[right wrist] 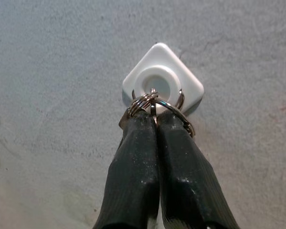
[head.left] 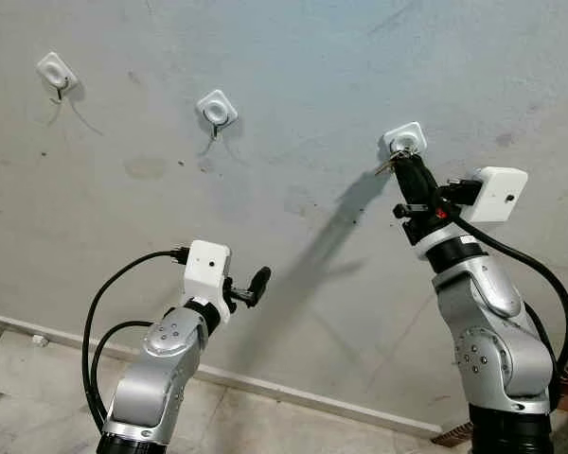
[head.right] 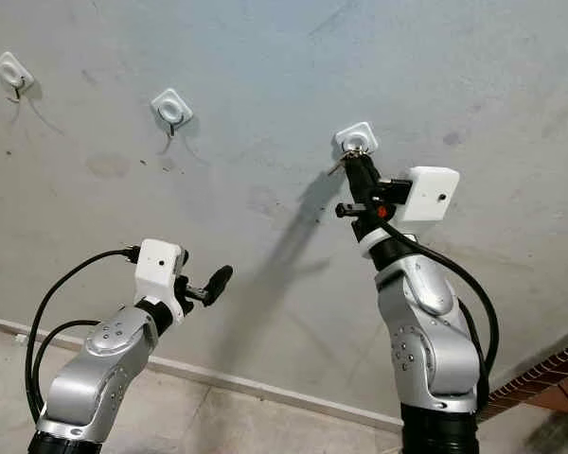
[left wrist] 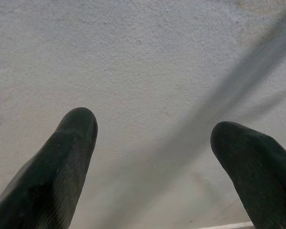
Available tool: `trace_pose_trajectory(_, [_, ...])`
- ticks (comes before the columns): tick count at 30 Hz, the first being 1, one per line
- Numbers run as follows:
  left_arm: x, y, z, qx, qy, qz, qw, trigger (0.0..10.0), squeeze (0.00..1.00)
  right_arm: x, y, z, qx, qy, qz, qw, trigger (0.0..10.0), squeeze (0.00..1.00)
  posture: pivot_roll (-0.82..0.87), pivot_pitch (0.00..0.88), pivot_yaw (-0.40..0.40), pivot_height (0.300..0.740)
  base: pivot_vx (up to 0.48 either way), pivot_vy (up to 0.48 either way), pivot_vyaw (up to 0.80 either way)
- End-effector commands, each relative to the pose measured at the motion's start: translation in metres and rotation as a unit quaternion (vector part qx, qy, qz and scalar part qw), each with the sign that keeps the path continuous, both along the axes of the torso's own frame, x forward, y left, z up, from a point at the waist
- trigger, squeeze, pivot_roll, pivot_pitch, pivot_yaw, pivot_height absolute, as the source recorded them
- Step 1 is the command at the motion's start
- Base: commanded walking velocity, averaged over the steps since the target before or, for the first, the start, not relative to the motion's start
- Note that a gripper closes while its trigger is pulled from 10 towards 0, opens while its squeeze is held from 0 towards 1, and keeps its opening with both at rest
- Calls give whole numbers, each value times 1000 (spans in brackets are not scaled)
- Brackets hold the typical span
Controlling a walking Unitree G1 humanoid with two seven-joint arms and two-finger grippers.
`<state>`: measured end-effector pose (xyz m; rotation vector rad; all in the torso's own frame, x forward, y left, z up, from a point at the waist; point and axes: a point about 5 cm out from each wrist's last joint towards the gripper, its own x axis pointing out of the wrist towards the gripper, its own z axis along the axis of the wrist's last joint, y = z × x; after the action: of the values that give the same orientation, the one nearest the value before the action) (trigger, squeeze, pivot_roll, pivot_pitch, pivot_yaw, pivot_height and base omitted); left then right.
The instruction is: Hang keys on a hook
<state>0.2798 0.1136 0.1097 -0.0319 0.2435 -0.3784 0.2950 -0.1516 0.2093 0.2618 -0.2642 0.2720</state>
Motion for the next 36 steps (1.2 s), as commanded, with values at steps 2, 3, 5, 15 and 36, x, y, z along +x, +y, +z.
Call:
trace_pose_trajectory(2, [1, -3, 3, 2, -4, -7, 1000, 10000, 0, -2, -1, -1, 2, -1, -3, 1000, 10000, 0, 127, 0, -82, 740, 0, 0, 0])
trace_pose_trajectory(3, [1, -3, 3, 2, -4, -7, 1000, 10000, 0, -2, -1, -1, 2, -1, -2, 1000, 10000, 0, 127, 0, -82, 740, 0, 0, 0])
trace_pose_trajectory(5, [1, -3, 3, 1, -4, -7, 1000, 10000, 0, -4, 0, -2, 3, 2, 0, 1000, 10000, 0, 127, 0, -82, 740, 0, 0, 0])
trace_pose_trajectory(15, [1, -4, 3, 1, -4, -8, 1000, 10000, 0, -12, 2, -10, 1, 17, 17, 1000, 10000, 0, 122, 0, -82, 740, 0, 0, 0])
trace_pose_trajectory(36, [0, -4, 1, 4, -4, -11, 1000, 10000, 0, -20, 13, -26, -15, 46, 70, 996, 10000, 0, 125, 0, -86, 740, 0, 0, 0])
